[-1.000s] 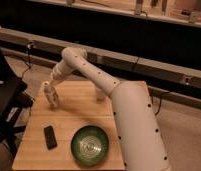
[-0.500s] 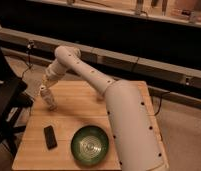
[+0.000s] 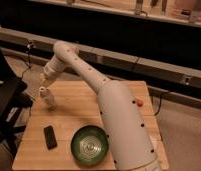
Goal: Knock the bottle over
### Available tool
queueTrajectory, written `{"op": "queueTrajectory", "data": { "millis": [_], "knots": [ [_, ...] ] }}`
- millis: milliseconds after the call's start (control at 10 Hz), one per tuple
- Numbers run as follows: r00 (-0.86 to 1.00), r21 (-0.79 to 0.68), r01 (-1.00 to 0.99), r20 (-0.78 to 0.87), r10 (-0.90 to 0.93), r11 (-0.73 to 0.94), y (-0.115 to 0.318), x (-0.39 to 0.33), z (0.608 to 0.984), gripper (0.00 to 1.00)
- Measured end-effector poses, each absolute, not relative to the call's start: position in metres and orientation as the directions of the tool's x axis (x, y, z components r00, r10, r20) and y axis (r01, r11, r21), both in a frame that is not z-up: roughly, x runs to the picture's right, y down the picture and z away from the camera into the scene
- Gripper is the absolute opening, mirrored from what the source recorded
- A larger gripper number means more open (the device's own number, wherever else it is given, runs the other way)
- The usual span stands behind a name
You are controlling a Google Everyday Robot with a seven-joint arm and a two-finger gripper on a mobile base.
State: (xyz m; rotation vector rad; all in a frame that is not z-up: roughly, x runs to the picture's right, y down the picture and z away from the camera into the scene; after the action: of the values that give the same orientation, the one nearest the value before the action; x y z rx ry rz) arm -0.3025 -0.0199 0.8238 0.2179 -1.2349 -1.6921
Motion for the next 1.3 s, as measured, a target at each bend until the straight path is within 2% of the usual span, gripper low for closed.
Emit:
{"op": "queueTrajectory", "data": {
  "millis": [300,1300],
  "knots": [
    [-0.456,0.786,0.618,0.376,-0.806,0.017,-0.019,-0.267,0.826,0.00],
    [-0.467,0.790,0.614,0.376,-0.800,0.013,-0.010,-0.236,0.818,0.00]
  ]
}}
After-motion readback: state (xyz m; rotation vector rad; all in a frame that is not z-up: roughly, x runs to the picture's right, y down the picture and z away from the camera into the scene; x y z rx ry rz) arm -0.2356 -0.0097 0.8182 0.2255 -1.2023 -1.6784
